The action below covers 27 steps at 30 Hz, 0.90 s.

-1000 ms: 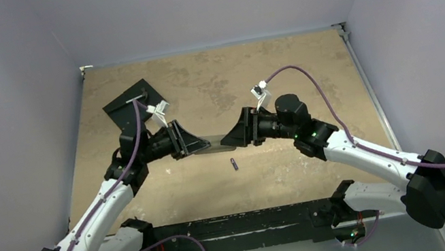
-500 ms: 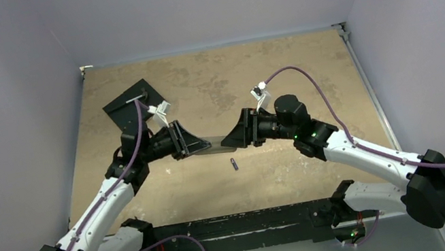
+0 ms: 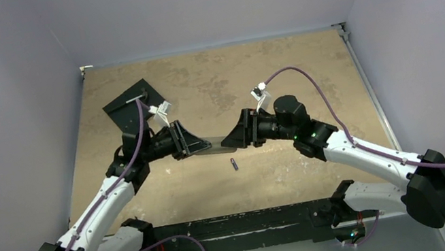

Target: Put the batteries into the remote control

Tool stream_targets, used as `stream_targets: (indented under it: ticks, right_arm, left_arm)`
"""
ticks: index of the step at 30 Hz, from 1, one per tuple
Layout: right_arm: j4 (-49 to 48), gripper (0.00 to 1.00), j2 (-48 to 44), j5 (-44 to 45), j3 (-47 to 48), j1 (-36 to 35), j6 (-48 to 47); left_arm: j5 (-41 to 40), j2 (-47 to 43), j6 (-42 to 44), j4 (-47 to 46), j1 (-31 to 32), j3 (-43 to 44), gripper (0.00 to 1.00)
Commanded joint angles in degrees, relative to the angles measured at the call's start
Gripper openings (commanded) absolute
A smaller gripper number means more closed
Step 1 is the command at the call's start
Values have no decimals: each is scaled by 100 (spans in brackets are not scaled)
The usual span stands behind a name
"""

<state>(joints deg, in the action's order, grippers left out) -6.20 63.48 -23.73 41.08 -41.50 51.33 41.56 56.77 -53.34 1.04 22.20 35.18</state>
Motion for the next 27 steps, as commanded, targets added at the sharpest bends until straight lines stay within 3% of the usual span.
stream_targets:
  ticks: [1, 27]
  right_arm:
    - [-616, 70, -101, -466, 80, -224, 122]
    - [-283, 71, -97, -255, 96, -263, -20]
  left_arm:
    - [-122, 121, 107, -160, 110, 176, 0]
    - [-36, 167, 100, -154, 101, 242, 0]
